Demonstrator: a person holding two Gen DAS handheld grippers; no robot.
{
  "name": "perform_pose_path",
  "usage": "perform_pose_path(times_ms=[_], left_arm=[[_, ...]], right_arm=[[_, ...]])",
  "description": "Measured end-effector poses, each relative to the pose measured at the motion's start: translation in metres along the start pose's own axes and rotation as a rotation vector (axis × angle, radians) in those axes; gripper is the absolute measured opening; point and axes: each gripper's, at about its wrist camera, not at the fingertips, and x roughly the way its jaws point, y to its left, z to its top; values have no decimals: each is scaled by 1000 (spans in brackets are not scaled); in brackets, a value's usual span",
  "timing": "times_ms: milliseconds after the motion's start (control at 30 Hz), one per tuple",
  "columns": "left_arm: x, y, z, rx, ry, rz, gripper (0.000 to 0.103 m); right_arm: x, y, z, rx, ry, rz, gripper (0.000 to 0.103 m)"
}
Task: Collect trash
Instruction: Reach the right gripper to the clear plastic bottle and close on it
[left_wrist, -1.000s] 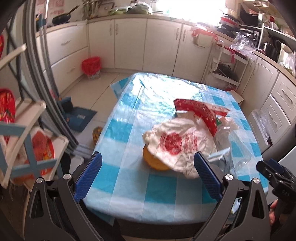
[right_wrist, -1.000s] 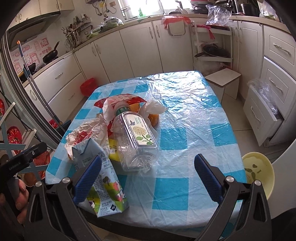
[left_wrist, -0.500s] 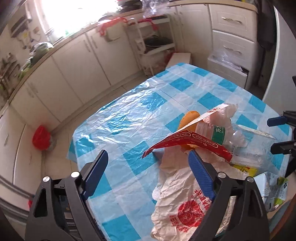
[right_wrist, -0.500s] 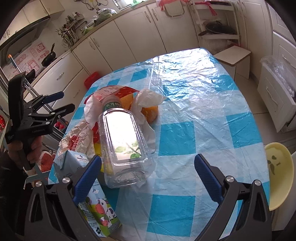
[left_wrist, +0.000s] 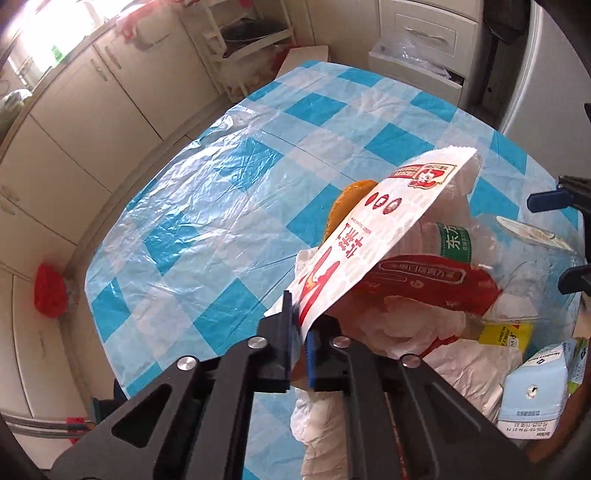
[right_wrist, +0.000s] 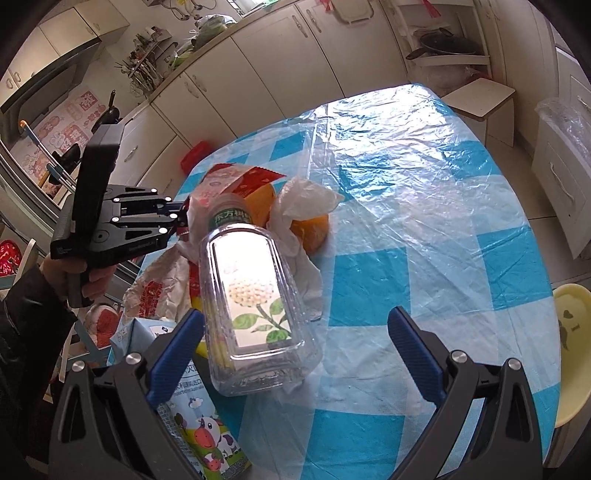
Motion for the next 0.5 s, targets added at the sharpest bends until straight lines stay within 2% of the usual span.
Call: perform_pose_path(times_ms=[167, 333, 400, 500], left_arm=[[-14, 18, -10, -188, -46, -30, 1], [-40, 29, -30, -421, -113, -9, 1], [-53, 31, -40, -505, -144, -17, 1], [-79, 26, -57, -611, -213, -28, 1]], right_arm=[[3, 0, -1, -7, 3, 17, 94], [7, 5, -2, -30, 19, 68, 77], [8, 10, -4, -42, 25, 84, 63], [3, 10, -7, -43, 4, 110, 58]])
